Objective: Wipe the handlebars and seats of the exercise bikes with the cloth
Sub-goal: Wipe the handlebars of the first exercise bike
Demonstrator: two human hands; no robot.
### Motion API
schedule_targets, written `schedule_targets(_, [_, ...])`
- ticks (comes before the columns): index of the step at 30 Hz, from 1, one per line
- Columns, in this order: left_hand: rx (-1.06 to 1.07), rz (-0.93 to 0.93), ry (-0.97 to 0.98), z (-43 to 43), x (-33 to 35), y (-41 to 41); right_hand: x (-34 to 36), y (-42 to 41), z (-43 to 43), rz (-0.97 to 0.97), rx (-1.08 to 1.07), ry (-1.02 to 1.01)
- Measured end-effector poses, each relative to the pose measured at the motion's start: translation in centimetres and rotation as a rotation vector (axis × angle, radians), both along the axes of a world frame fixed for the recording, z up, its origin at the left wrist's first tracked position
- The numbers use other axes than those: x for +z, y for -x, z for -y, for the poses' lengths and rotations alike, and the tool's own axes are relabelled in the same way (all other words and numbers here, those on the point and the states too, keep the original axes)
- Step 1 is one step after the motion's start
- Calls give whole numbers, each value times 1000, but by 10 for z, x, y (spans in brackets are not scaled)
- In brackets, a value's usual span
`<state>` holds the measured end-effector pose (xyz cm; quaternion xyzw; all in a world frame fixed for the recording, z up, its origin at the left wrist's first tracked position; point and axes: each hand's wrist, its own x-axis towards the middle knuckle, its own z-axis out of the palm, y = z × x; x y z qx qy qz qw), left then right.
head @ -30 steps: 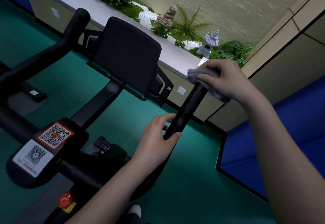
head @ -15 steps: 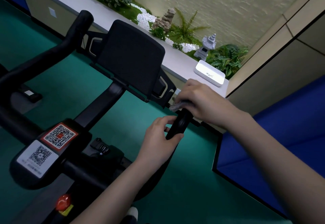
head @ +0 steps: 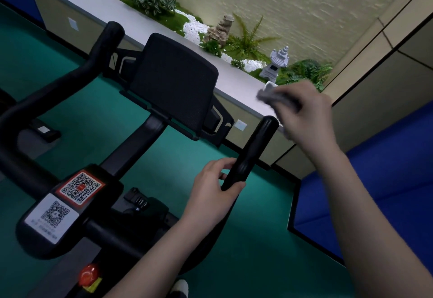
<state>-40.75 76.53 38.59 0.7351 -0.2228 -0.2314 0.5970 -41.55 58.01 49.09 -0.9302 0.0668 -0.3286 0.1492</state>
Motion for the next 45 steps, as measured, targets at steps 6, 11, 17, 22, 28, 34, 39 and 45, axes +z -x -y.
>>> schedule_targets(6, [2, -3, 2, -1, 1, 0, -42, 8, 4, 114, -190, -798])
schedule_targets(11, [10, -3, 21, 0, 0, 0, -81, 23, -22, 172, -194, -1326])
schedule_targets(17, [3, 14, 6, 1, 0, -1, -96, 41, -38, 135, -205, -1238])
schedule_targets(22, [2, 17, 4, 1, -1, 0, -91, 41, -38, 218, -270, -1020])
schedule_targets(28, [1, 45, 2, 2, -2, -1, -117, 55, -73, 157, -294, -1037])
schedule_targets(34, [-5, 46, 3, 2, -3, -1, -116, 67, -72, 135, -357, -1035])
schedule_targets(39, [-7, 51, -2, 1, -3, -2, -104, 52, -78, 291, -434, -871])
schedule_targets(45, [-45, 61, -14, 0, 0, -4, -128, 72, -108, 155, -482, -771])
